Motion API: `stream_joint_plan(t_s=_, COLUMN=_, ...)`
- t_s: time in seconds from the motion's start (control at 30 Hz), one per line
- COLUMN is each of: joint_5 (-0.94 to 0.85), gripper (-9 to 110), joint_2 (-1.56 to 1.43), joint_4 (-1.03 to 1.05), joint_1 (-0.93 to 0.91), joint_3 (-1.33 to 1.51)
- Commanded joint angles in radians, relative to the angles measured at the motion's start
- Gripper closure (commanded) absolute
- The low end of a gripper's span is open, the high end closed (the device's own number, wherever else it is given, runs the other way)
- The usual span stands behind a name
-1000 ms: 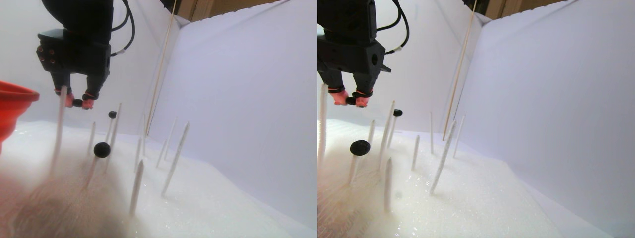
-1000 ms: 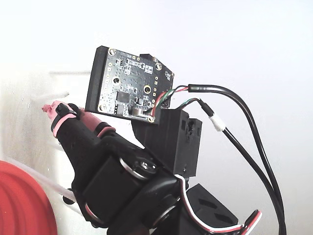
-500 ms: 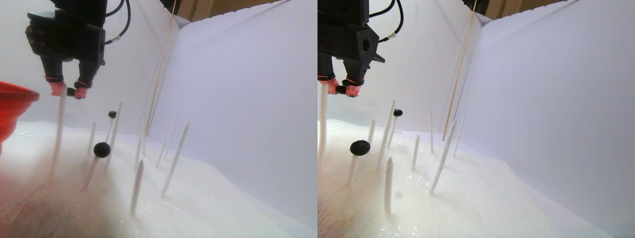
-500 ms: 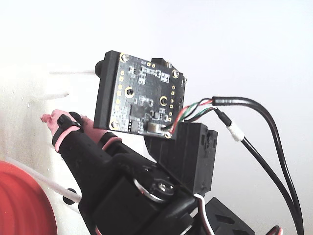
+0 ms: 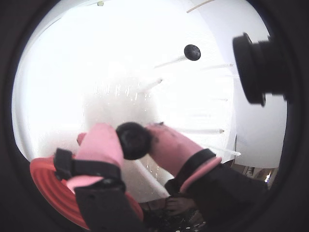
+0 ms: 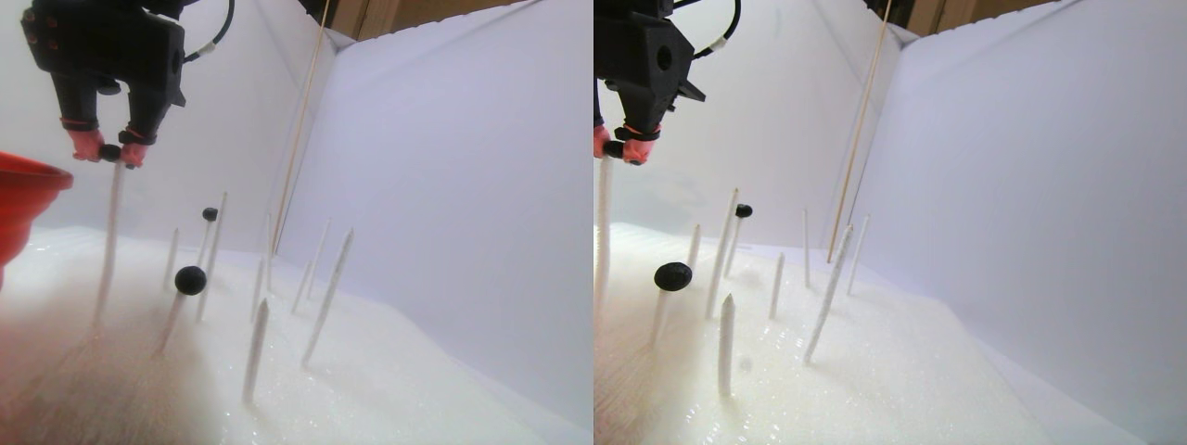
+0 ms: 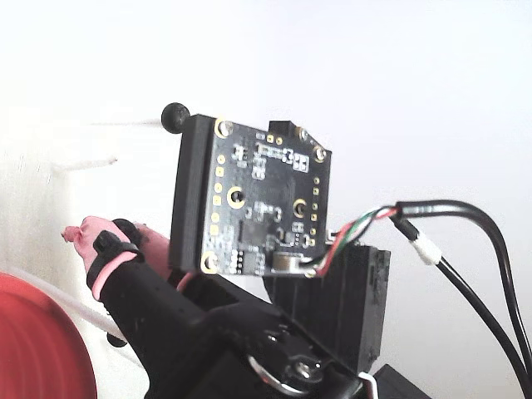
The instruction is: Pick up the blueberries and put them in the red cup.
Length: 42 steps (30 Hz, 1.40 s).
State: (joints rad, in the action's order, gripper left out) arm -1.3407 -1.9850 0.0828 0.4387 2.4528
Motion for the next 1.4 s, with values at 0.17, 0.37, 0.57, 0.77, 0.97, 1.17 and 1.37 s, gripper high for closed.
stream_joint_plan(t_s=0.17, joint_5=0.025, gripper=91, joint_2=-0.161, joint_4=0.066, joint_1=0.023, joint_3=0.005)
stream_joint_plan(t_s=0.37, joint_5=0.049, gripper=91, joint_2=-0.199, joint_4=0.118, joint_1=0.046, joint_3=0.009)
stream_joint_plan(t_s=0.57, joint_5=0.074, gripper=91, joint_2=-0.236, joint_4=0.173, joint_1=0.069, joint_3=0.006)
stream_joint_plan(t_s=0.77, joint_5=0.091, gripper=91, joint_2=-0.281, joint_4=0.213, joint_1=0.092, joint_3=0.026)
stream_joint_plan(t_s=0.97, joint_5=0.118, gripper=91, joint_2=-0.325, joint_4=0.272, joint_1=0.118, joint_3=0.035)
stream_joint_plan(t_s=1.17, joint_5=0.141, gripper=91, joint_2=-0.370, joint_4=0.316, joint_1=0.143, joint_3=0.052)
stream_joint_plan(t_s=1.37, joint_5=0.161, gripper=91, joint_2=-0.393, joint_4=0.354, joint_1=0.160, joint_3=0.055)
